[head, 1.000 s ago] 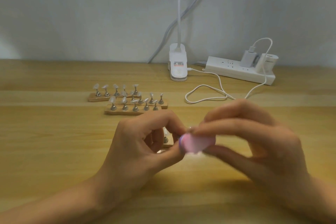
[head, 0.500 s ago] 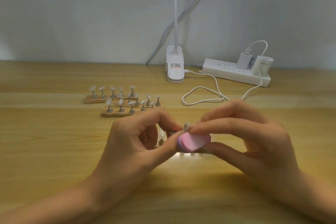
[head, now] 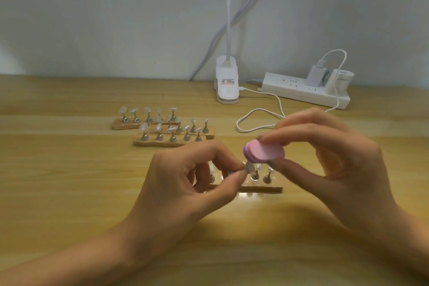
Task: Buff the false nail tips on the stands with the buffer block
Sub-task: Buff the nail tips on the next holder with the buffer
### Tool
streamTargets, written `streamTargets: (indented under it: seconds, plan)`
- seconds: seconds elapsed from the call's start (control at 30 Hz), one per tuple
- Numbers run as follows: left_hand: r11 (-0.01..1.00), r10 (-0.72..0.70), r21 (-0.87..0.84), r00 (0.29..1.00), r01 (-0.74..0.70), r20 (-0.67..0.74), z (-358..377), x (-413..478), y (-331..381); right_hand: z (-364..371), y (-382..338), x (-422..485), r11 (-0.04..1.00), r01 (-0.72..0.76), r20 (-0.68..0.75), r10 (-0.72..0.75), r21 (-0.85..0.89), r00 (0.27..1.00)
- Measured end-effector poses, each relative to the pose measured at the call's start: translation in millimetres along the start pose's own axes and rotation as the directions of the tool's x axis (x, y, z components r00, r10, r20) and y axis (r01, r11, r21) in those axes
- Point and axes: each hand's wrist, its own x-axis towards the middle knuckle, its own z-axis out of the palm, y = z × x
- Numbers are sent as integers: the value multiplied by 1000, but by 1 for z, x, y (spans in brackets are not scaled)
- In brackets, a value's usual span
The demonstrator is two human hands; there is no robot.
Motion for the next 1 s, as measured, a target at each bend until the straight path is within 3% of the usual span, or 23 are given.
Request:
streamTargets:
  seconds: [0.13, 0.23, 0.37, 0.47, 0.57, 0.73, 0.9, 1.0]
  plan:
    - [1000, -4, 9, 1000, 3, 15, 0, 0, 0, 3, -1, -1, 998, 54, 54, -54, -12, 997]
    - [999, -16, -39, 1000, 16, 6, -1, 0, -2, 0, 1, 0, 1000, -8, 2, 8, 30, 1000]
    - [1000, -8, -19, 1000, 8, 9, -1, -1, -2, 3, 0, -1, 999, 50, 51, -51, 21, 997]
    - [998, -23, -54, 1000, 23, -3, -1, 0, -2, 0, 1, -2, 1000, 18, -3, -18, 10, 1000]
    - [999, -15, -42, 1000, 15, 0, -1, 0, -1, 3, 0, -5, 999, 52, 48, -53, 14, 997]
    - [999, 41, 21, 999, -41, 23, 1, -2, 3, -2, 7, -4, 1000, 9, -19, -9, 5, 1000]
    - [1000, 28, 6, 999, -28, 27, -1, -2, 3, -4, 4, -7, 994, -30, -33, 34, 109, 999]
    - [997, 55, 45, 998, -57, 39, 0, -1, 3, -1, 1, -7, 997, 12, 18, -13, 72, 1000]
